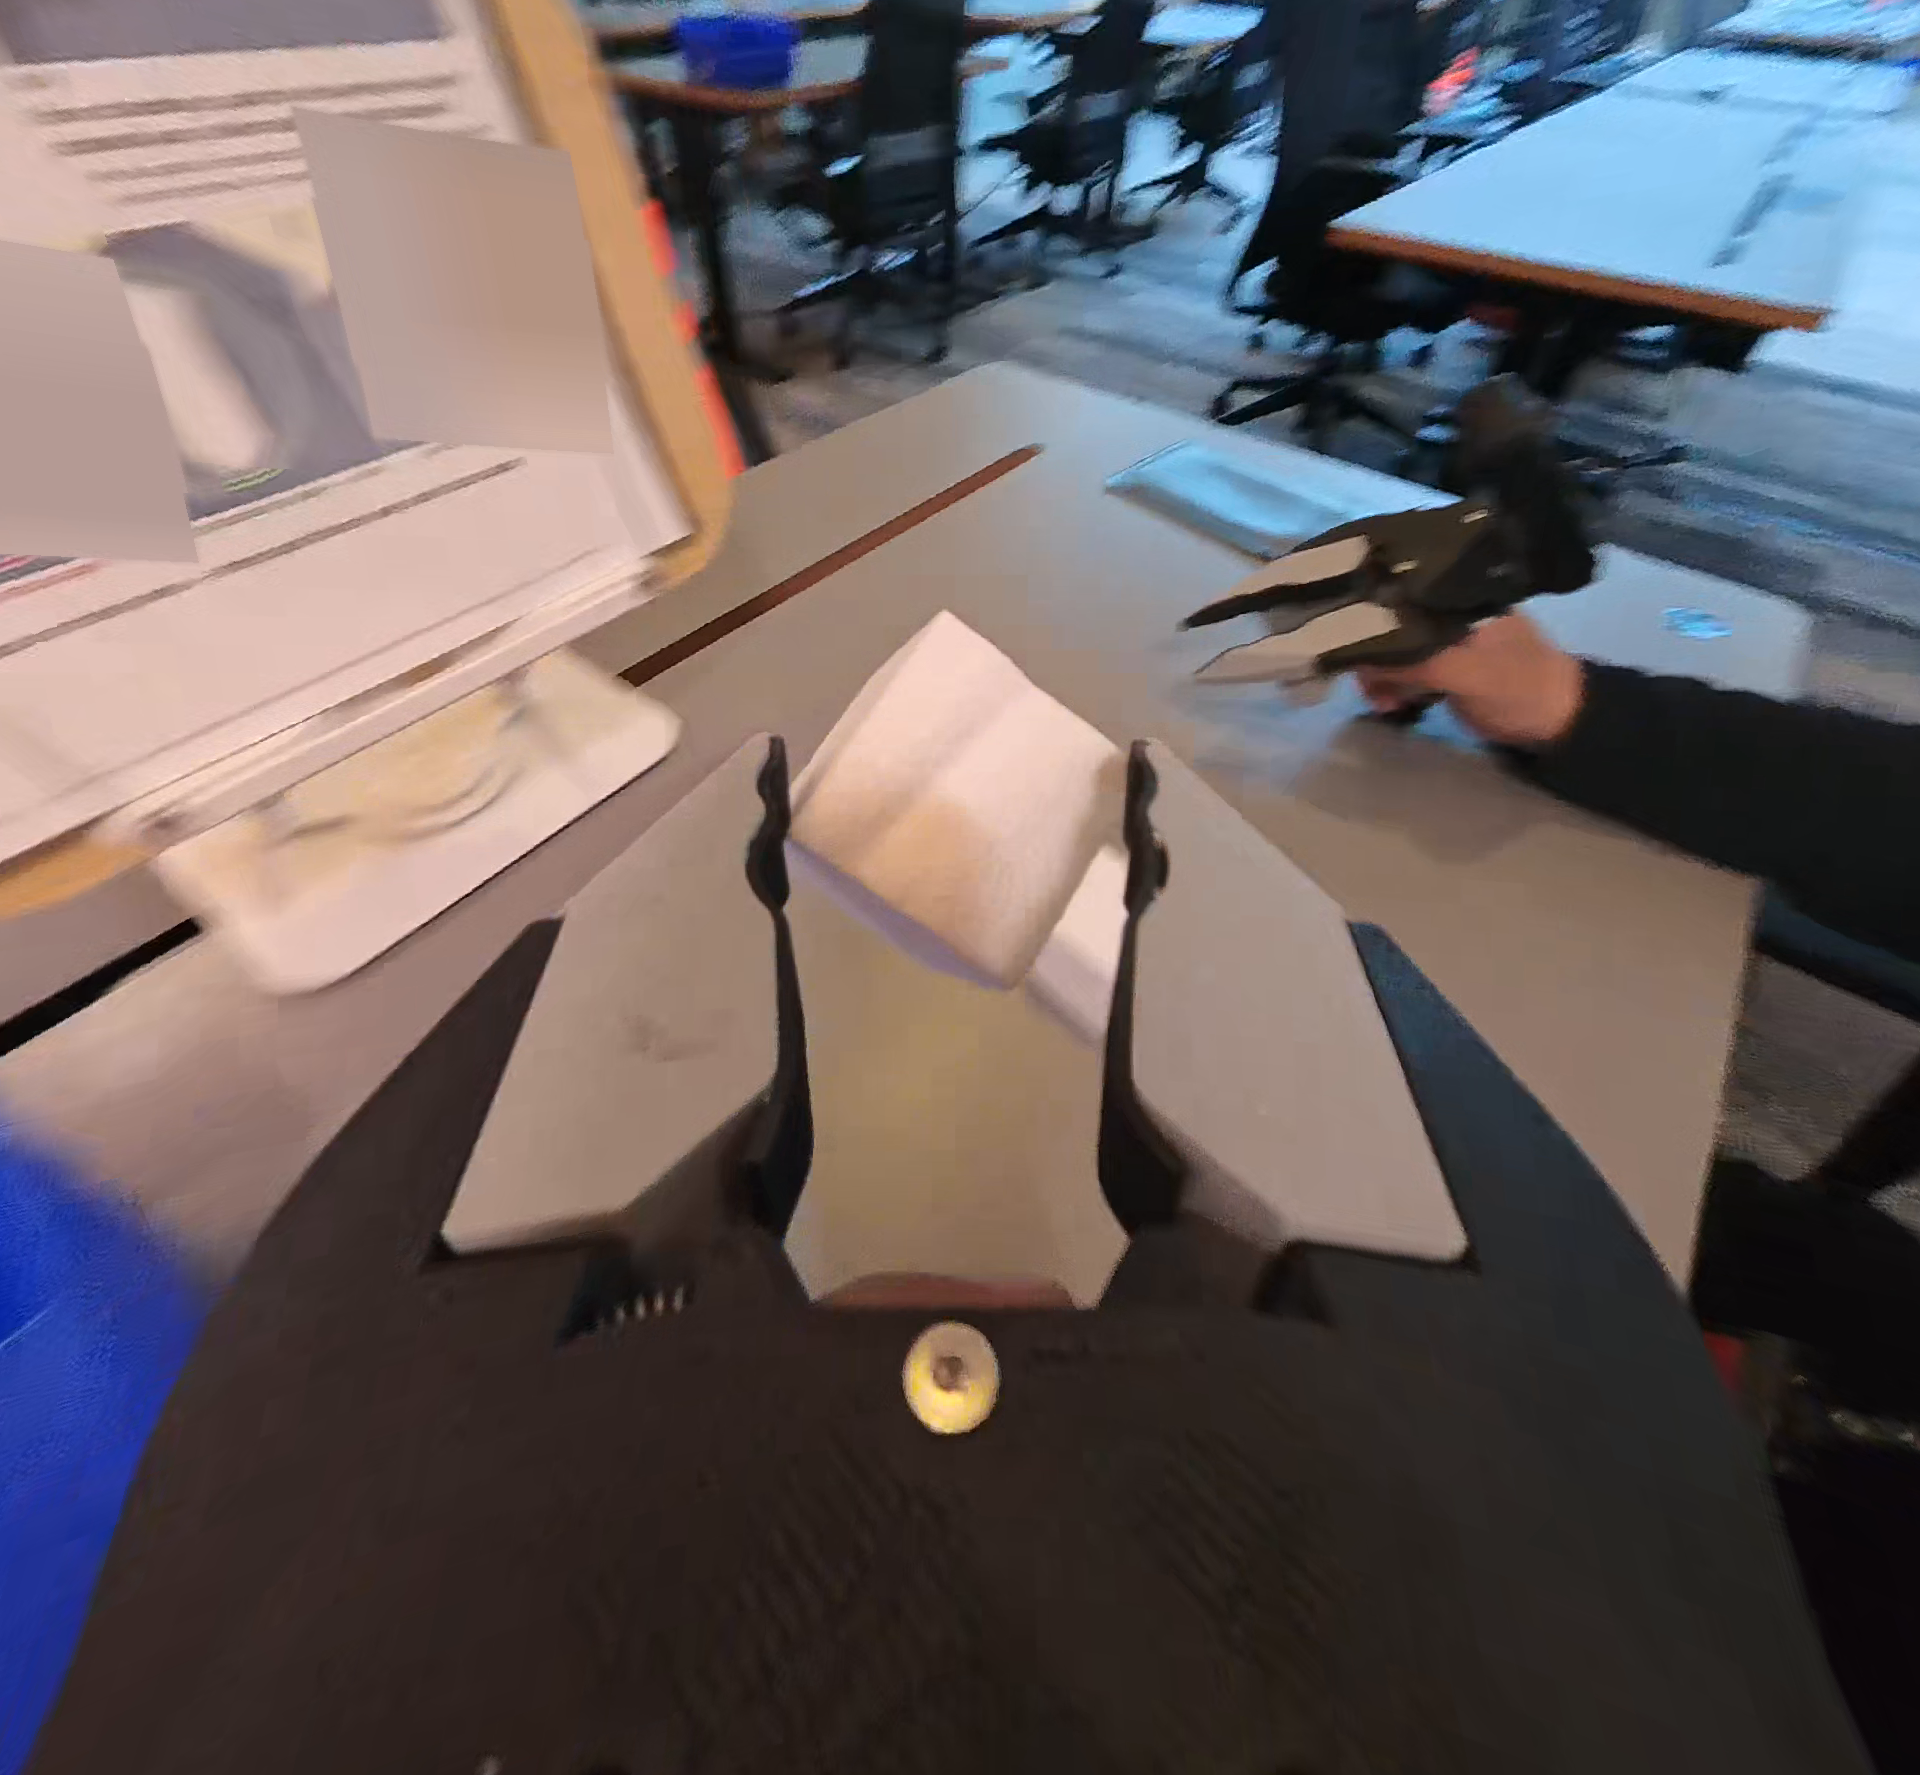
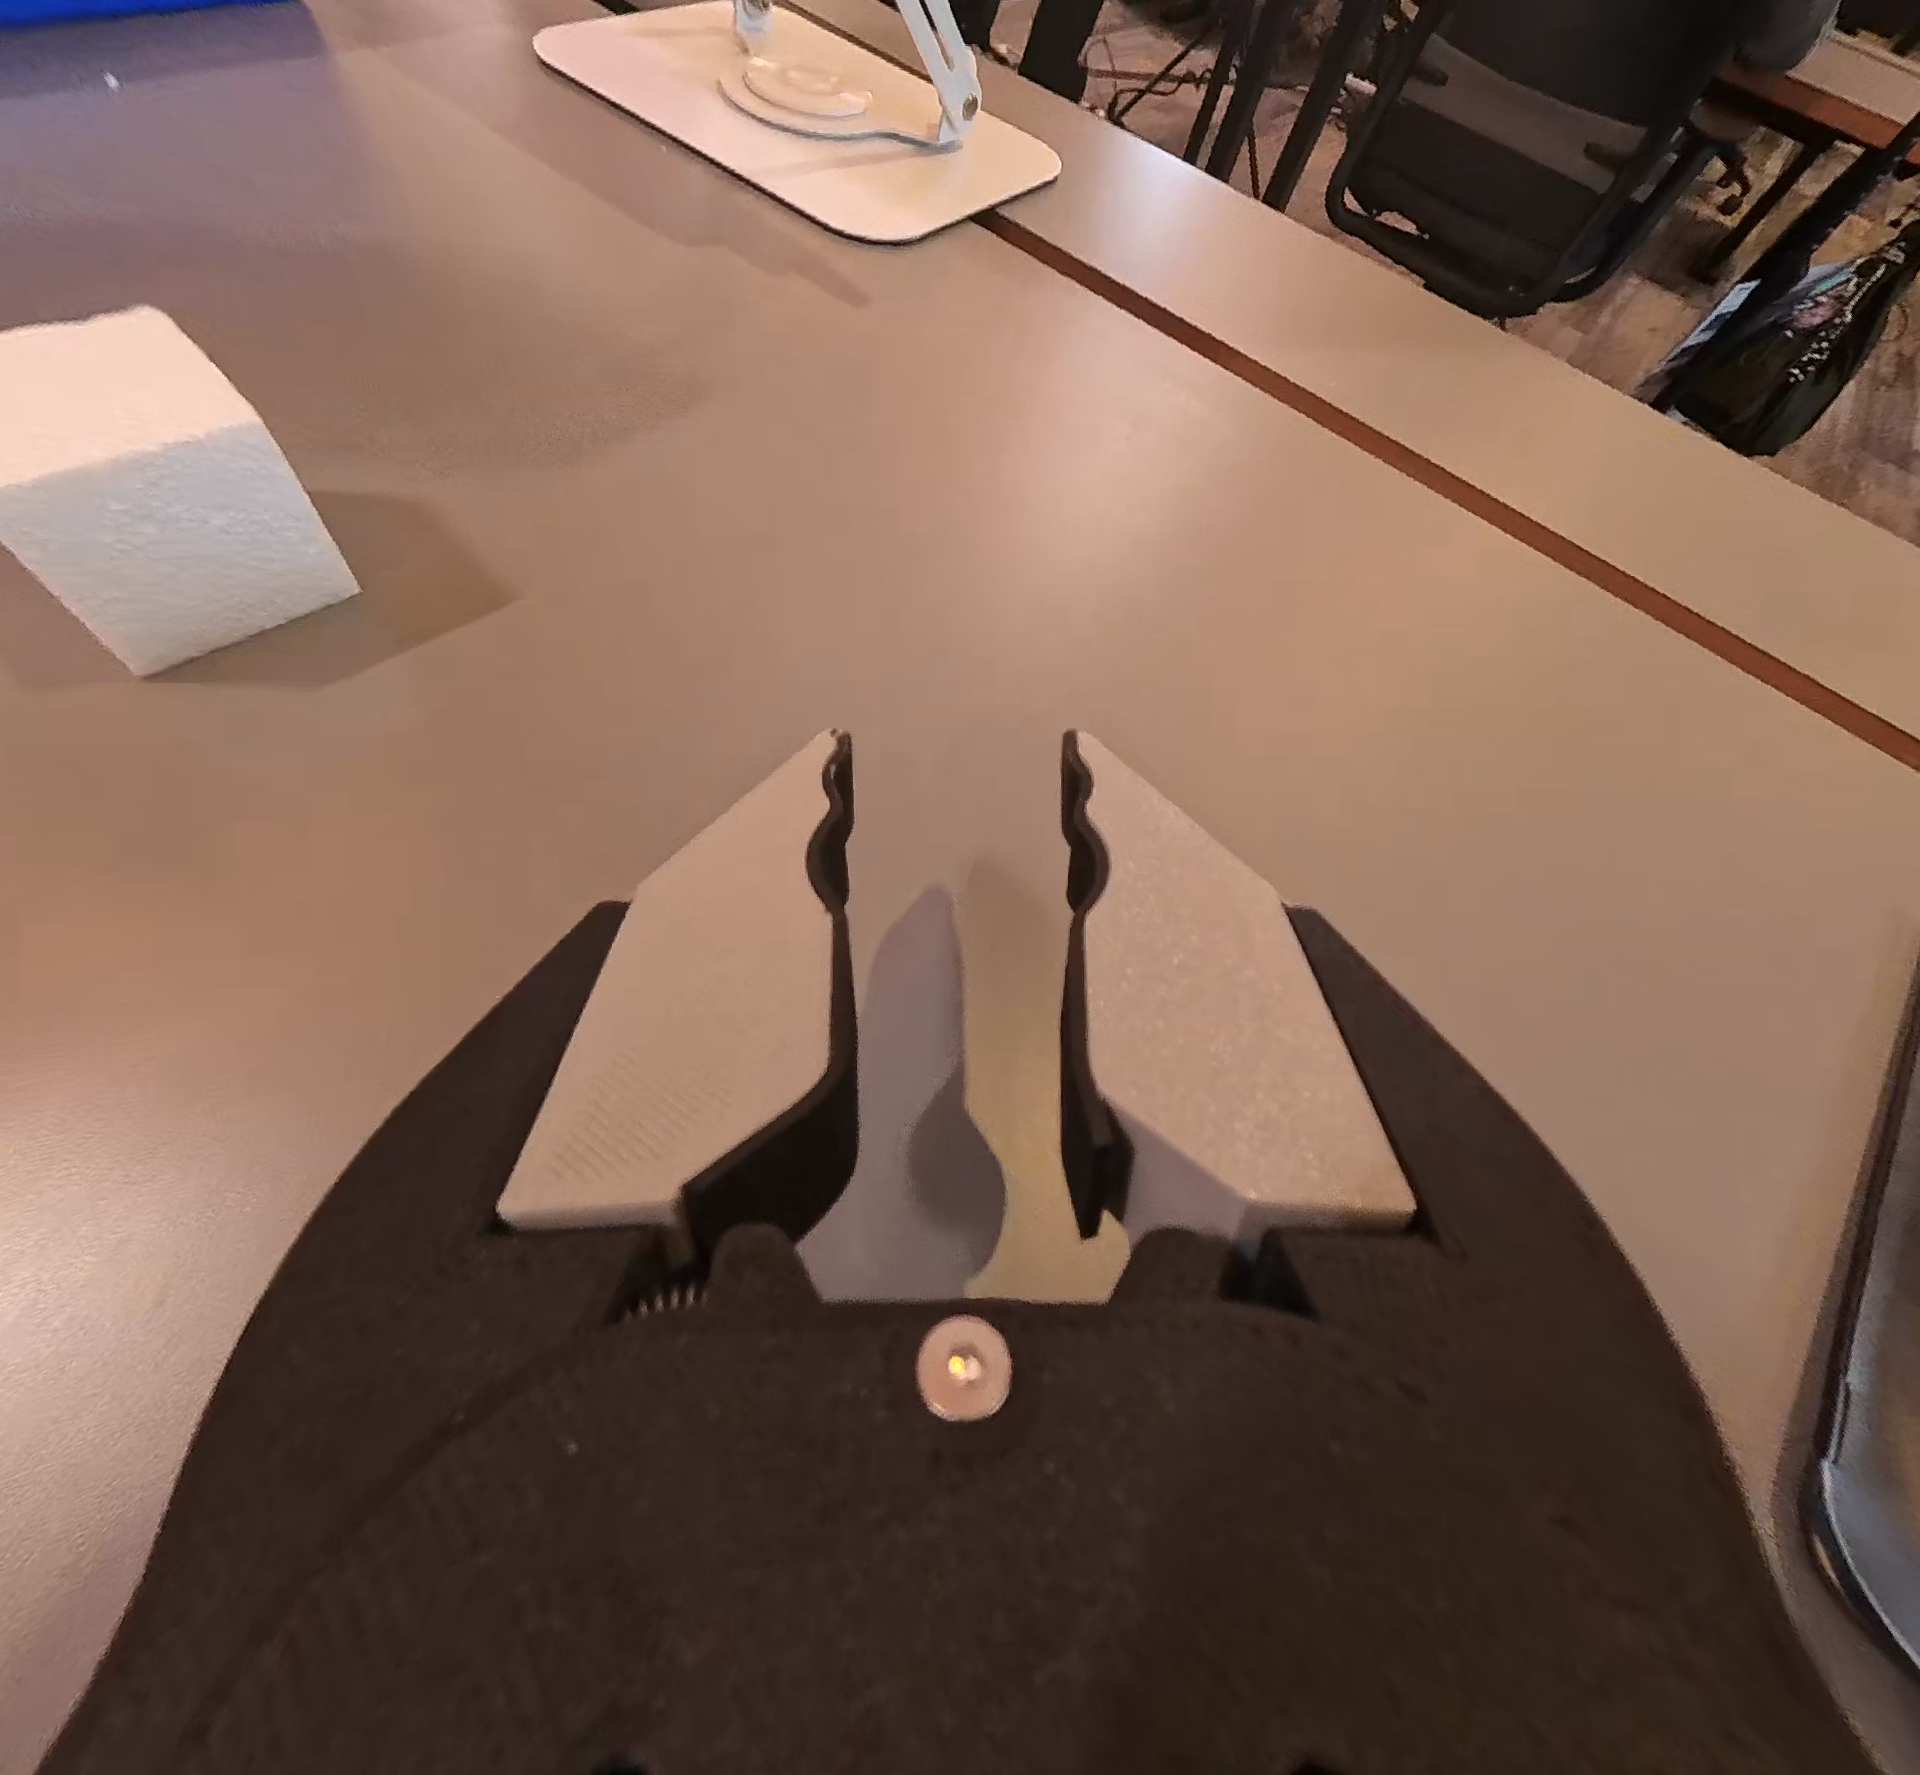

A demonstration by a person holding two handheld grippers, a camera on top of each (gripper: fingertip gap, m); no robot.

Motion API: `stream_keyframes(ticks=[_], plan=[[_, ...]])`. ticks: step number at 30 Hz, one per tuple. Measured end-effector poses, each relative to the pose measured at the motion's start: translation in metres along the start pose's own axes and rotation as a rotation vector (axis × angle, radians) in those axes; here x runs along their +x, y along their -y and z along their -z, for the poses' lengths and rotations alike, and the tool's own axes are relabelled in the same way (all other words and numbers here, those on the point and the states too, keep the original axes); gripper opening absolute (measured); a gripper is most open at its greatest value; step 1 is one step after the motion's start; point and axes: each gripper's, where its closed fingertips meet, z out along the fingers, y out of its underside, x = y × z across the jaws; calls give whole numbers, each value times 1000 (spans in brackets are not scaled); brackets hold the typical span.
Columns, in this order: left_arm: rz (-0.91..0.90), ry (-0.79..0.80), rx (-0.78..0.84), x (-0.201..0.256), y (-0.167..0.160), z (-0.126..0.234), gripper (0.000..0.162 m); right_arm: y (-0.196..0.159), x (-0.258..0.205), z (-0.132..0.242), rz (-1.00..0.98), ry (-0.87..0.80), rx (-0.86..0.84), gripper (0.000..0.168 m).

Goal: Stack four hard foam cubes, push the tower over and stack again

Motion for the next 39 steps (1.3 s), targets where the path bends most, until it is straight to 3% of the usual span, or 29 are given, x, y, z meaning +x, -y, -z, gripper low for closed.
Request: stream_keyframes(ticks=[2, 5, 9, 13, 21, 31, 39], plan=[[-2, -100, 30, 32, 1, -29, 63, 4, 0, 3, -18, 8, 26, 38], [-53, -117, 4, 54, -10, -70, 64, 9, 3, 7, -34, 11, 56, 38], [-78, -178, 76, 75, -8, -100, 63, 13, 2, 9, -53, 31, 79, 39], [-96, -132, 246, 74, -5, -106, 63, 13, 1, 8, -40, 37, 82, 39], [-101, -124, 140, 69, -30, -114, 63, 31, -13, 10, -1, 81, 162, 42], [-139, -186, 104, 83, -40, -116, 64, 94, -97, 24, 18, 328, 420, 48], [-107, -325, -12, 100, -64, -123, 64, 99, -126, 29, 44, 423, 444, 53]])
